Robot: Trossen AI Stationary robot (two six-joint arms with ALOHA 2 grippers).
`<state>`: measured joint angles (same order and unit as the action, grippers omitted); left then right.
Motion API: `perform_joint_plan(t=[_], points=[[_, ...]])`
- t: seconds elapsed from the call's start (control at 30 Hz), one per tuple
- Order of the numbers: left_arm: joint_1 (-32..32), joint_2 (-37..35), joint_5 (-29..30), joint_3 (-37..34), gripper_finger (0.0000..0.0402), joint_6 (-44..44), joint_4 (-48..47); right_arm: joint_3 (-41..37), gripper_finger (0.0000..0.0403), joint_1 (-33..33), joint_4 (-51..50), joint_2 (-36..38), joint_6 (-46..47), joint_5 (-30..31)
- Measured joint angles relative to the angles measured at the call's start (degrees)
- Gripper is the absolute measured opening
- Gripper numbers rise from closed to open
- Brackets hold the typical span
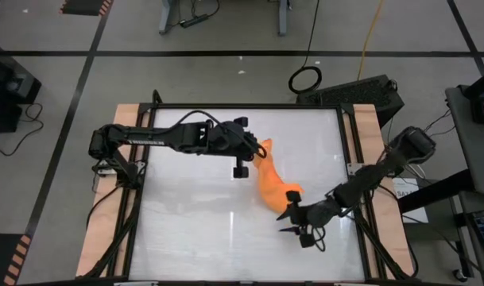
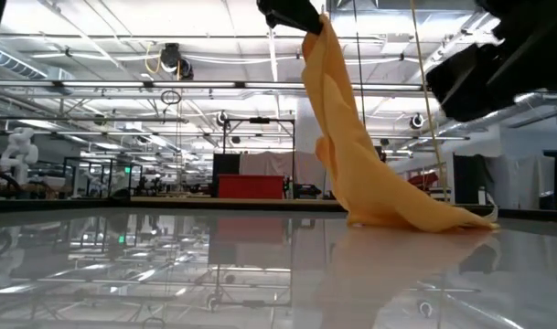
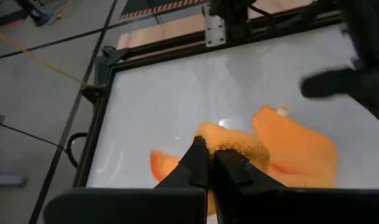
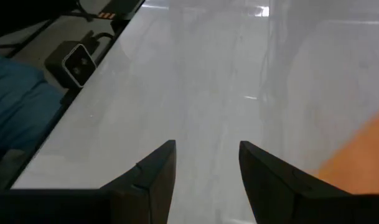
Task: Roll towel
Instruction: Fold the towel
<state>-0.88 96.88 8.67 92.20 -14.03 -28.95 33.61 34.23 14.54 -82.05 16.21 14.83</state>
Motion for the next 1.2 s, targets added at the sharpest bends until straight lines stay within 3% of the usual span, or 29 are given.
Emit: perform_joint_plan(t=[0.23,0.47,0.57,0.83,1.0,1.2], points=[[0.15,0.00,-0.02,0.00,0.0003,0.16,0.36,0.93,0.0166,-2.24,15.94,-12.42,-2.39,0.04],[0.19,0.00,0.01,0.00,0.0002,0.25,0.86,8.87,0.0166,-5.15,15.43,-22.91,-4.28,0.16],[0.20,0.00,0.02,0.00,0.0002,1.24,1.16,12.33,0.0166,-6.67,8.50,-25.32,-4.03,3.52],[0.59,0.00,0.11,-0.02,0.0002,1.62,-0.53,16.91,0.0143,-7.99,-22.62,-21.37,3.28,23.06],[0.59,0.00,0.11,-0.04,0.0002,1.62,-1.56,16.87,0.0124,-8.32,-39.34,-15.57,11.74,25.38],[0.75,0.00,0.11,-0.04,0.0002,1.62,-1.84,15.80,0.0119,-9.91,-41.76,-12.61,9.21,25.30]])
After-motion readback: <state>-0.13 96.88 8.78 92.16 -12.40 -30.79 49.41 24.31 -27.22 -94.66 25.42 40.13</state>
